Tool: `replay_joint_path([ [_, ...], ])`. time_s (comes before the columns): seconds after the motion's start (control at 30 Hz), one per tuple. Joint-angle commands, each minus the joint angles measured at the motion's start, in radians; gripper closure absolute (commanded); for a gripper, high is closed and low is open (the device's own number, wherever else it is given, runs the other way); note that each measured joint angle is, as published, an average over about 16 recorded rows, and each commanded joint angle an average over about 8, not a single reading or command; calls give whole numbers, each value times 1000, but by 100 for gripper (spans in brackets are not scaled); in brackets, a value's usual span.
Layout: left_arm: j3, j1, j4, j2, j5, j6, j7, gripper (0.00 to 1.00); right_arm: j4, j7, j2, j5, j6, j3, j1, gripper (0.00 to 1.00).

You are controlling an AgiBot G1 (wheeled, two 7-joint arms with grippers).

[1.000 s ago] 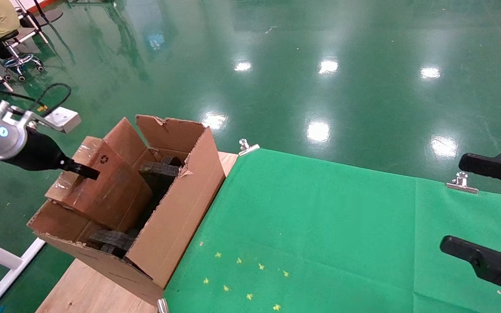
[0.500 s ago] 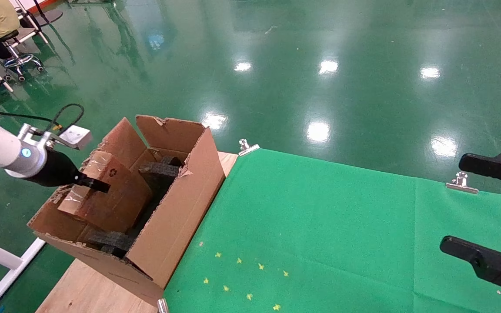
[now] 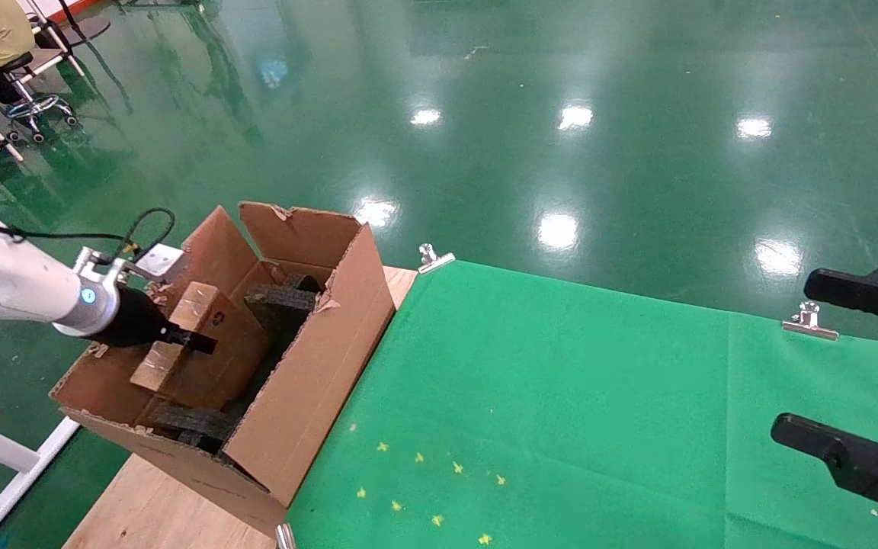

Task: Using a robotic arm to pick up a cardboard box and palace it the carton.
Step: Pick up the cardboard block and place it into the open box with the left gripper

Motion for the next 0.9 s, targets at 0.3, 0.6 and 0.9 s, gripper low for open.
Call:
replay_joint_path([
  [0.3,-19,67,1,19,-28,-48,-18,100,0,0,0,0,0,0,0,0],
  [0.6,-25,92,4,28,-36,-74,-36,20,0,0,0,0,0,0,0,0],
  [0.9,-25,92,5,28,-35,-74,-35,0,0,0,0,0,0,0,0,0],
])
